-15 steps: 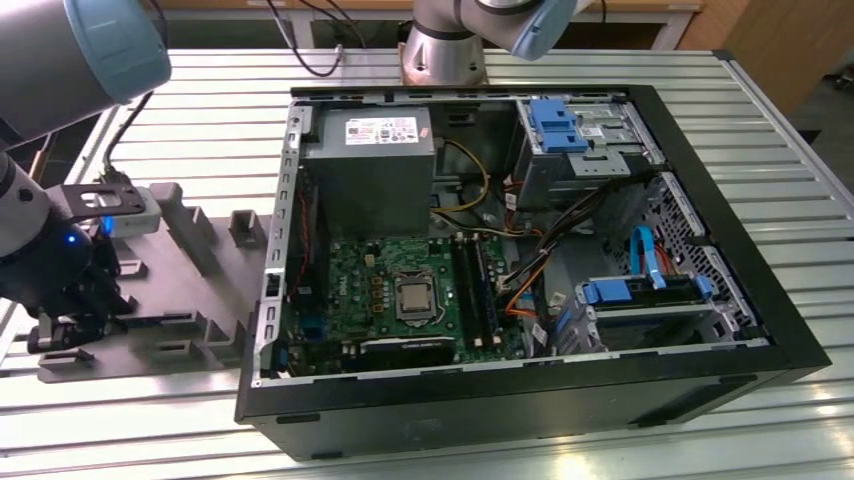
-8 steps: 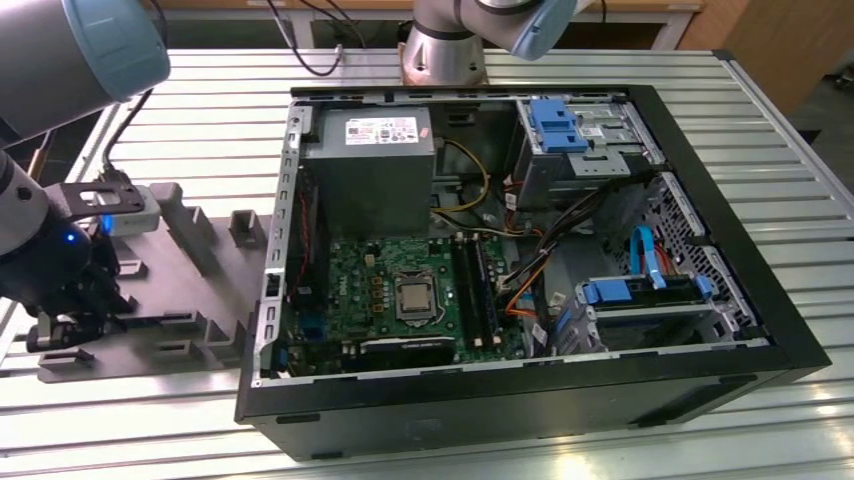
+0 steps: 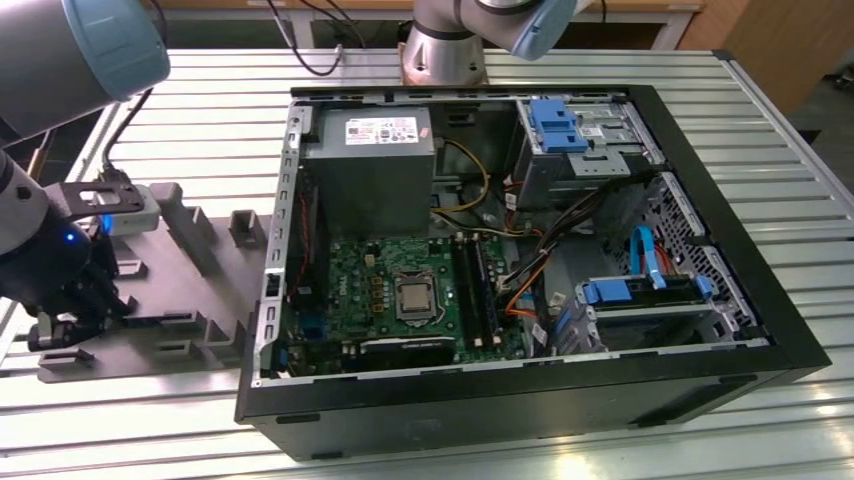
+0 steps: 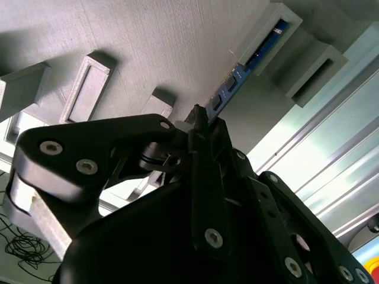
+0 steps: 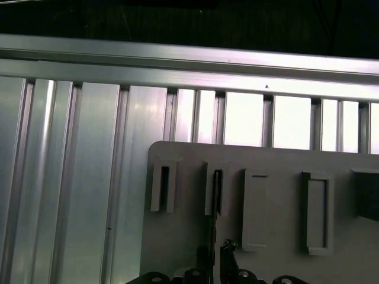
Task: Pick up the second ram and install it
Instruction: 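Pick up the second ram and move it above second insertion slot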
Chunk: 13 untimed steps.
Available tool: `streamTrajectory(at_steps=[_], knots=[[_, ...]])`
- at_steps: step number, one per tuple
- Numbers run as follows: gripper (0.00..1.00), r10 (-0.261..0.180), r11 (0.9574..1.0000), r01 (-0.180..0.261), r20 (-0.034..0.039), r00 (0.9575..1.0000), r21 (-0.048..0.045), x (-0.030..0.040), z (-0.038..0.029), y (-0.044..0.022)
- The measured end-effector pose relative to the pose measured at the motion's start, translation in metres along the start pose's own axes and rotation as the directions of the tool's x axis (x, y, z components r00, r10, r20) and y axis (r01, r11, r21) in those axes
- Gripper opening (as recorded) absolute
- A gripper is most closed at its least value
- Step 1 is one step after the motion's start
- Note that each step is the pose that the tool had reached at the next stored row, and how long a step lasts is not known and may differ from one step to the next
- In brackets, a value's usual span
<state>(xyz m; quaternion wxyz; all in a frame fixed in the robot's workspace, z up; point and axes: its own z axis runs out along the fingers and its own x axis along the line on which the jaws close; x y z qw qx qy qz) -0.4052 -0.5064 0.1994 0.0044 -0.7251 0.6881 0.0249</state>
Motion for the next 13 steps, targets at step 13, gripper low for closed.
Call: streamTrajectory(at_steps=[13], knots=[[0.11,0.000,1.0000,0.000,-0.0001,1.0000,0.0000,0.0000,-0.0009,0.0000]])
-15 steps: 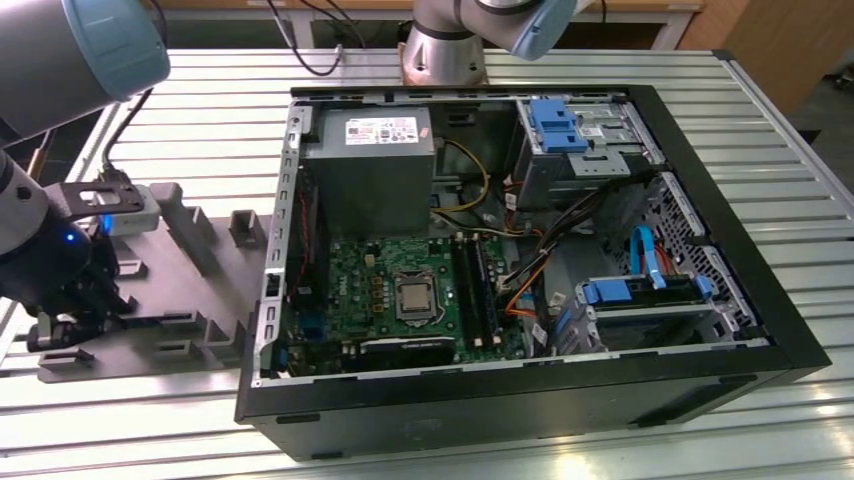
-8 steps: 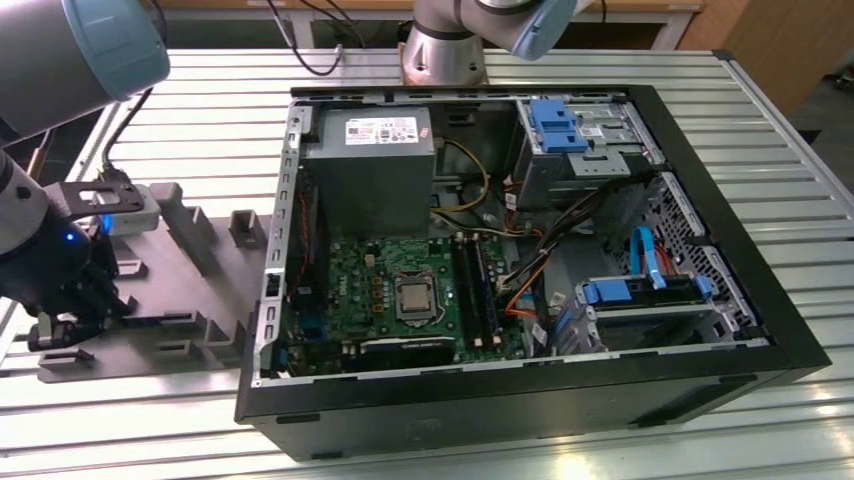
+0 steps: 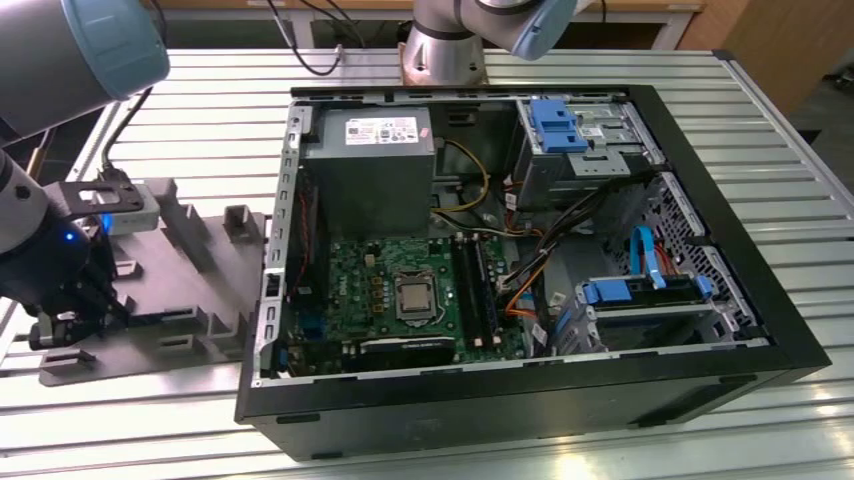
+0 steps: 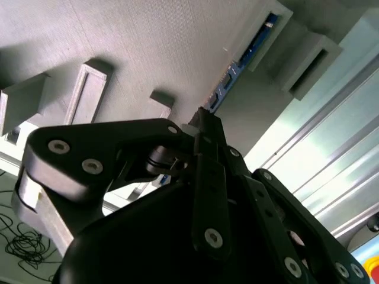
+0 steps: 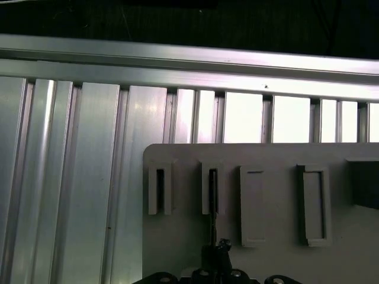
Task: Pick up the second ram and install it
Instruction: 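Pick up the second ram and move it above second insertion slot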
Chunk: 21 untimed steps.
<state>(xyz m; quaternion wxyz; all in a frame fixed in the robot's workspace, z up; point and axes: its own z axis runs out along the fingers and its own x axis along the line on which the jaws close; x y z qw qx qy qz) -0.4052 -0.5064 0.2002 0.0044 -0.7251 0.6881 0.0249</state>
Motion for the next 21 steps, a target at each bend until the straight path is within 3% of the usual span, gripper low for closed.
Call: streamTrajectory(at_steps=[5,12,16,21], knots=[[0.11,0.007,1.0000,-0.007,0.0002,1.0000,0.0003,0.0000,-0.0002,0.0000],[0.11,0.112,0.9936,-0.112,0.0034,0.9937,0.0045,0.0000,0.0001,0.0000],[0.11,0.115,0.9934,-0.115,0.0036,0.9934,0.0048,0.0000,0.0000,0.0000],[0.11,0.114,0.9935,-0.114,0.0034,0.9935,0.0046,-0.0002,-0.0057,0.0002]])
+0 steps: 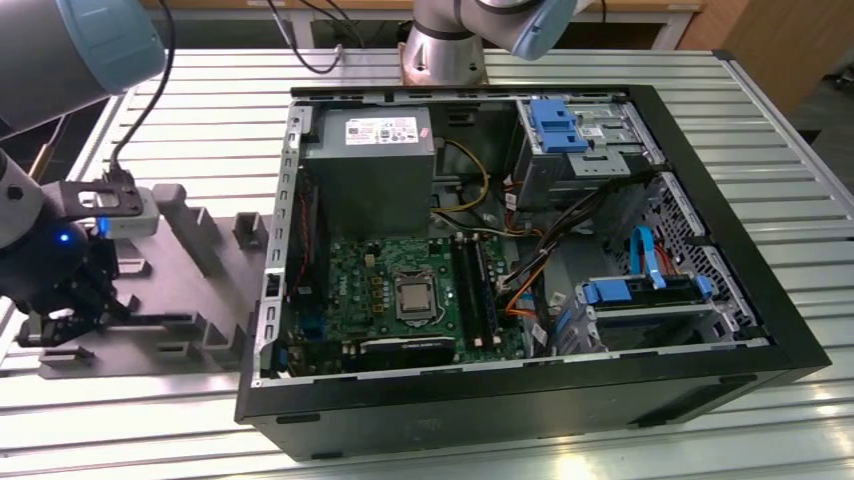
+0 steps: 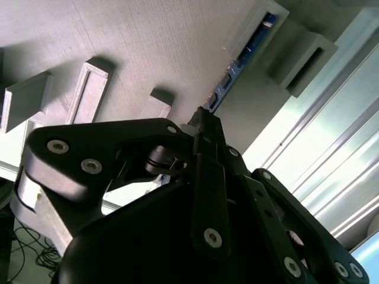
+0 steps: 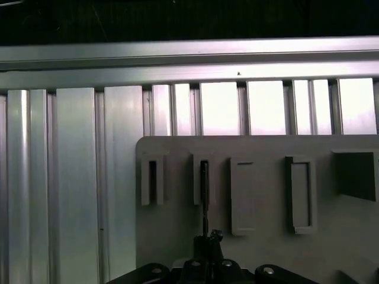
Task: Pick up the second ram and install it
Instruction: 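Pick up the second ram and move it above second insertion slot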
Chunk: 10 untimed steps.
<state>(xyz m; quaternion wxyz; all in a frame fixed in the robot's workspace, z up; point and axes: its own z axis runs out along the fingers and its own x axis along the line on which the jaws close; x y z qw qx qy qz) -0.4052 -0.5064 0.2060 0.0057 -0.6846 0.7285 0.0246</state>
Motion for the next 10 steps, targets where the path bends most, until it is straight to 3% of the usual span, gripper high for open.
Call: streamTrajectory(at_steps=[10], knots=[[0.11,-0.006,1.0000,0.006,0.0000,1.0000,-0.0002,-0.0006,-0.0134,0.0004]])
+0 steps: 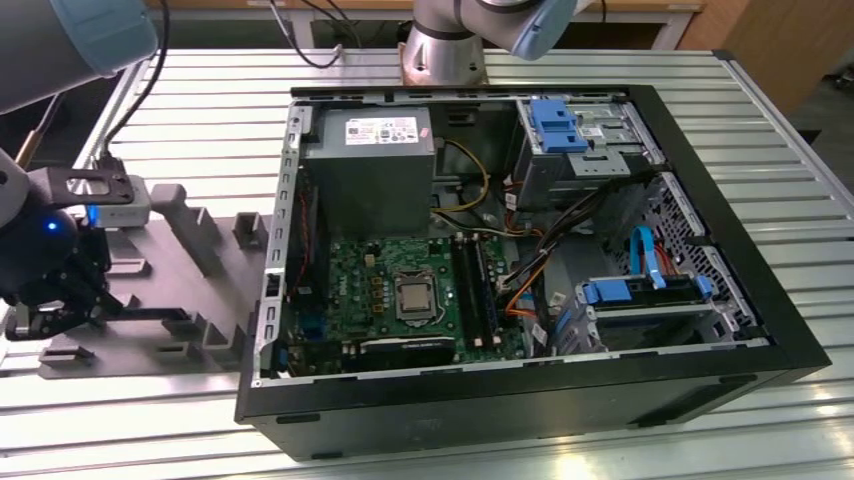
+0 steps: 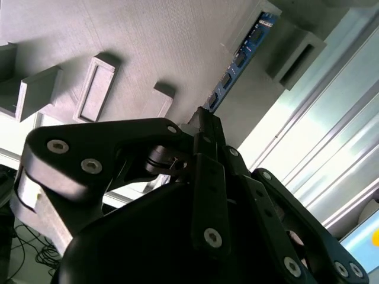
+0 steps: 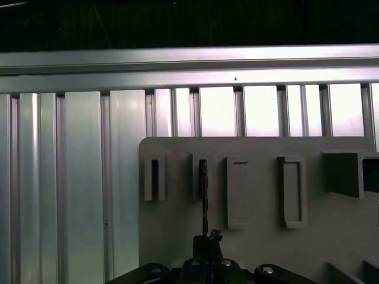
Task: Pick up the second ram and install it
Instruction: 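Pick up the second ram and move it above second insertion slot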
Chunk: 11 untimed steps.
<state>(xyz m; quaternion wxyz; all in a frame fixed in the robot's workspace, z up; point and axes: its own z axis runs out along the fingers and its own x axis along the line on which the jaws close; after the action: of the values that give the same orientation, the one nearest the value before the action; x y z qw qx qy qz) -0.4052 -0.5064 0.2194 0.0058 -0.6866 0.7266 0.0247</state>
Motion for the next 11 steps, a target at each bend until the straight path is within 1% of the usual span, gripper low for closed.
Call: streamTrajectory(at_steps=[3,6,11], knots=[[0.11,-0.004,1.0000,0.004,-0.0001,1.0000,-0.0001,-0.0001,-0.0015,0.0000],[0.11,-0.006,1.0000,0.006,-0.0002,1.0000,-0.0003,-0.0002,-0.0045,0.0001],[0.11,-0.008,1.0000,0.008,-0.0003,1.0000,-0.0004,-0.0006,-0.0131,0.0004]])
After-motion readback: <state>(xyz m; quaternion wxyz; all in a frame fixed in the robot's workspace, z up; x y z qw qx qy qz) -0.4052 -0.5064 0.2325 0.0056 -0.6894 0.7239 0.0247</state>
